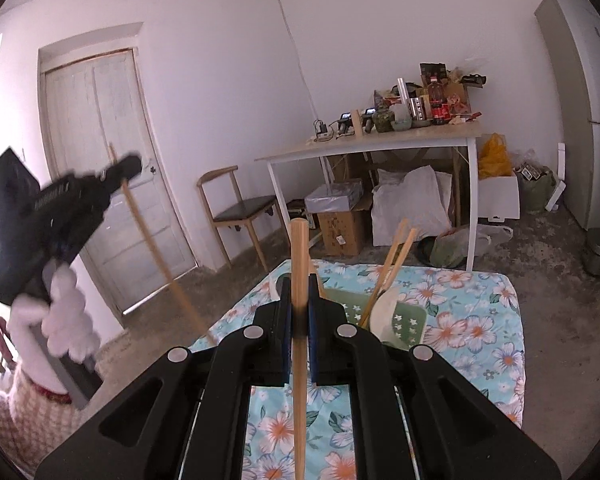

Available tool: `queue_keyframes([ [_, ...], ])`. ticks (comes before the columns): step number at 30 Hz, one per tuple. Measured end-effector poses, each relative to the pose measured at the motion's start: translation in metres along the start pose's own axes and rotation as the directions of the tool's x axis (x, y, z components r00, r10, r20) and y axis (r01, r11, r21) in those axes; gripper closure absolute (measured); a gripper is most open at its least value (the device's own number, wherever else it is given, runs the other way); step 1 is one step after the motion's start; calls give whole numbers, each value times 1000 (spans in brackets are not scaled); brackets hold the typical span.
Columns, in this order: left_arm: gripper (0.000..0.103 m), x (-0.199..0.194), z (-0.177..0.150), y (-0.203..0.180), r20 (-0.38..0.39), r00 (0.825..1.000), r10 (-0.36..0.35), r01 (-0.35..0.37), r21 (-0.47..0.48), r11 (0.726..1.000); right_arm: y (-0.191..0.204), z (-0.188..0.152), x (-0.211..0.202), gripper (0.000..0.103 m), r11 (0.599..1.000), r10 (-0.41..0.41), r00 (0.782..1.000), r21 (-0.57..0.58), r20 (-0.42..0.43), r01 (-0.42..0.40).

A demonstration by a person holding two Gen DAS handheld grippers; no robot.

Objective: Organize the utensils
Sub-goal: 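Raise the left tool and lower its chopstick into the caddy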

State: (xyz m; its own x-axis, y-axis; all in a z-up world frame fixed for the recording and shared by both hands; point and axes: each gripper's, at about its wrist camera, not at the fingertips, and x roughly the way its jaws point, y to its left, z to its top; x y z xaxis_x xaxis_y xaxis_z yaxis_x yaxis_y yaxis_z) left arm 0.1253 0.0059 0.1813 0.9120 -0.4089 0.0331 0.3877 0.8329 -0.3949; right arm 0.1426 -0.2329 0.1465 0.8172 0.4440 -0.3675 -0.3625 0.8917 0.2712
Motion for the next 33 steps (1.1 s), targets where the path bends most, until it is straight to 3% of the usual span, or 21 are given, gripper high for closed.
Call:
queue_keyframes([
  [9, 98, 62, -16, -27, 42, 999, -5, 2, 56, 998, -23, -6, 3, 96, 999, 16, 1000, 40, -4, -15],
  [15, 98, 100, -53, -24, -32, 999, 35, -33, 84, 996, -35, -10, 6, 96, 998, 18, 1000, 56, -15, -18],
  [23, 97, 115, -74, 5, -133, 990, 55, -48, 57, 997, -40, -13, 7, 96, 998, 13, 1000, 66, -28, -11],
  [24, 96, 115, -74, 6, -141, 989, 52, -45, 54, 998, -40, -13, 6, 96, 998, 13, 1000, 66, -28, -11],
  [26, 81, 115, -72, 10, -147, 988, 55, -48, 53, 997, -40, -13, 6, 96, 998, 11, 1000, 64, -26, -10],
  [33, 64, 105, -61, 17, -136, 989, 62, -57, 44, 997, -34, -8, 5, 96, 999, -2, 1000, 51, -23, 3],
])
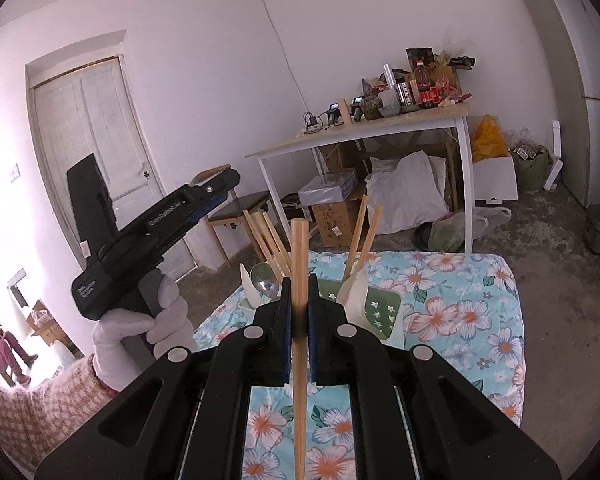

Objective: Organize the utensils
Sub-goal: 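Raise the left tool and lower its chopstick into the caddy, then open the left tool and release the chopstick while the right tool drops its chopstick in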

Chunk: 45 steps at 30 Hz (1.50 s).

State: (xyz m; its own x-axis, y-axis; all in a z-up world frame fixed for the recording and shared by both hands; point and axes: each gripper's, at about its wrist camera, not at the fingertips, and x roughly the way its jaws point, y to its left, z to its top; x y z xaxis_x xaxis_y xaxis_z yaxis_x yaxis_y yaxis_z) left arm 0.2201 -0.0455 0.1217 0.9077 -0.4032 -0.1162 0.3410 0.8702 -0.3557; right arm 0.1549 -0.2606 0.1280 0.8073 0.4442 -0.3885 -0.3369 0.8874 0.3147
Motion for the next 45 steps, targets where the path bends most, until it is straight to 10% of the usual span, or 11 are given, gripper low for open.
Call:
queue_keyframes([
  [17, 19, -97, -18, 23, -104, 991, 87, -72, 147, 987, 43, 49, -2, 96, 997, 24, 994, -73, 108, -17],
  [30, 8, -148, -72, 57, -135, 958, 253, -229, 171, 958, 67, 118, 23, 96, 984, -47, 951, -151, 306, 97],
  [45, 8, -149, -88, 85, -155, 941, 301, -291, 85, 953, 44, 83, 114, 96, 952, -232, 931, -129, 280, 276],
])
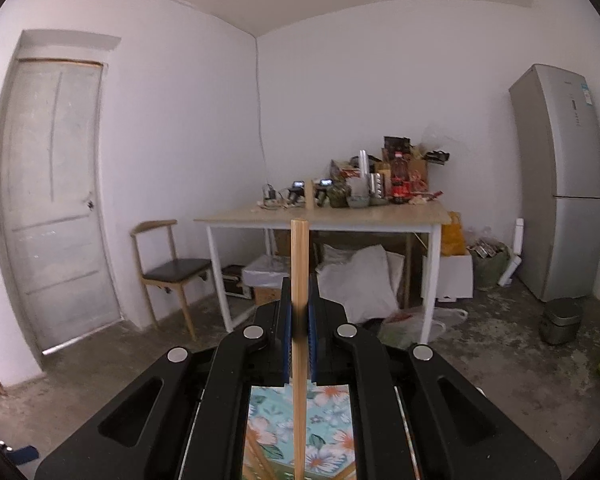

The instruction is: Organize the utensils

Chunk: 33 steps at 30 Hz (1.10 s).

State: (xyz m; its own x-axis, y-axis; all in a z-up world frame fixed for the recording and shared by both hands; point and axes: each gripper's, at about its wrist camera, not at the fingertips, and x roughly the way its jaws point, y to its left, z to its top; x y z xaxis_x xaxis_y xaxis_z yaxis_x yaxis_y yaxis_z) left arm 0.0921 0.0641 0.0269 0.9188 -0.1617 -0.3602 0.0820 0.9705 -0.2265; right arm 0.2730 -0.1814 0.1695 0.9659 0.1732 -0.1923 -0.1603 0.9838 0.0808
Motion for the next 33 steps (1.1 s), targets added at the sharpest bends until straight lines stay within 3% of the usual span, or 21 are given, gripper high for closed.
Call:
queue_keyframes([
  [9, 8, 3, -2, 0, -3, 1000, -1, 1, -2, 1000, 2, -16, 0, 95, 1000, -20, 999, -14, -24, 20],
  [13, 8, 3, -2, 1, 0, 1000, 1, -1, -3, 1000, -2, -15, -9, 70, 1000, -19, 1000, 2, -18, 19],
  [20, 8, -3, -1, -5, 22, 999, 29, -28, -7, 1000, -14, -9, -42, 57, 998, 6, 1000, 66, 11, -7],
  [26, 8, -10, 4, -15, 19, 998, 62, -62, -1, 998, -19, -6, -94, 27, 993, 61, 998, 95, 21, -63],
  [28, 8, -12, 6, -20, 5, 997, 74, -74, 8, 997, -16, -11, -107, 11, 994, 80, 997, 80, -2, -79],
  [30, 8, -14, 8, -23, -6, 997, 83, -83, 12, 996, -12, -22, -114, 7, 994, 97, 993, 54, -67, -93],
  [33, 8, -11, 8, -30, -41, 992, 120, -120, 12, 993, -7, -50, -115, 7, 998, 53, 978, 29, -200, -48],
])
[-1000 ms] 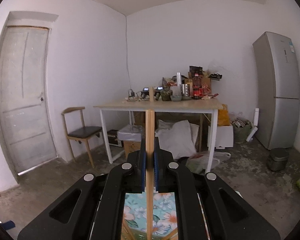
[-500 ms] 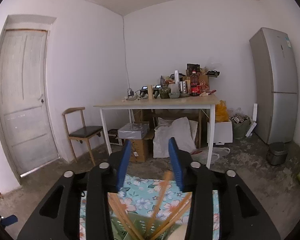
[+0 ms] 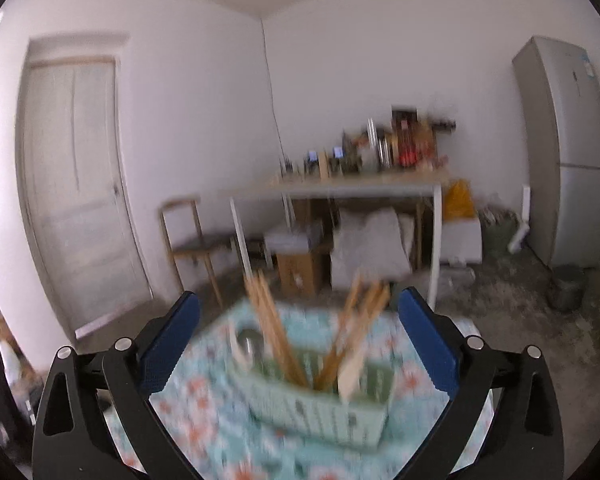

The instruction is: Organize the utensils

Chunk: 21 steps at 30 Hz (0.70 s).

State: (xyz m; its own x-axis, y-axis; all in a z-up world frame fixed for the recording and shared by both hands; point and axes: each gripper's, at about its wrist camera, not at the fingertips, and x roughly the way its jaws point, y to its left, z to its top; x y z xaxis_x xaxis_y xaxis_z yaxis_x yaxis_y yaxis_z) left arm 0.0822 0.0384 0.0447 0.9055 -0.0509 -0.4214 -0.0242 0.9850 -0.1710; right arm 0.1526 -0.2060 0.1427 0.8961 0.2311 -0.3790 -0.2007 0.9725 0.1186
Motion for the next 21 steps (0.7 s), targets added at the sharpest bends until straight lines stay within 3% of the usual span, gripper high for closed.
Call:
queue_keyframes([
  [4, 8, 7, -4, -8, -65, 996, 56, -56, 0, 998, -1, -46, 14, 7, 998, -35, 980, 48, -198, 45],
  [7, 8, 12, -6, -15, -110, 991, 78, -77, 17, 997, 1, -83, 22, 7, 991, -107, 940, 43, -325, 128],
  [11, 8, 16, -10, -24, -141, 982, 125, -117, 67, 991, 4, -105, 16, 7, 977, -194, 909, 15, -369, 214],
  [18, 8, 13, -16, -40, -167, 974, 150, -138, 85, 987, 1, -112, -9, 7, 937, -342, 888, -38, -308, 348],
  [21, 8, 14, -17, -46, -182, 970, 162, -145, 103, 984, -6, -109, -15, 7, 925, -370, 882, -31, -293, 378],
])
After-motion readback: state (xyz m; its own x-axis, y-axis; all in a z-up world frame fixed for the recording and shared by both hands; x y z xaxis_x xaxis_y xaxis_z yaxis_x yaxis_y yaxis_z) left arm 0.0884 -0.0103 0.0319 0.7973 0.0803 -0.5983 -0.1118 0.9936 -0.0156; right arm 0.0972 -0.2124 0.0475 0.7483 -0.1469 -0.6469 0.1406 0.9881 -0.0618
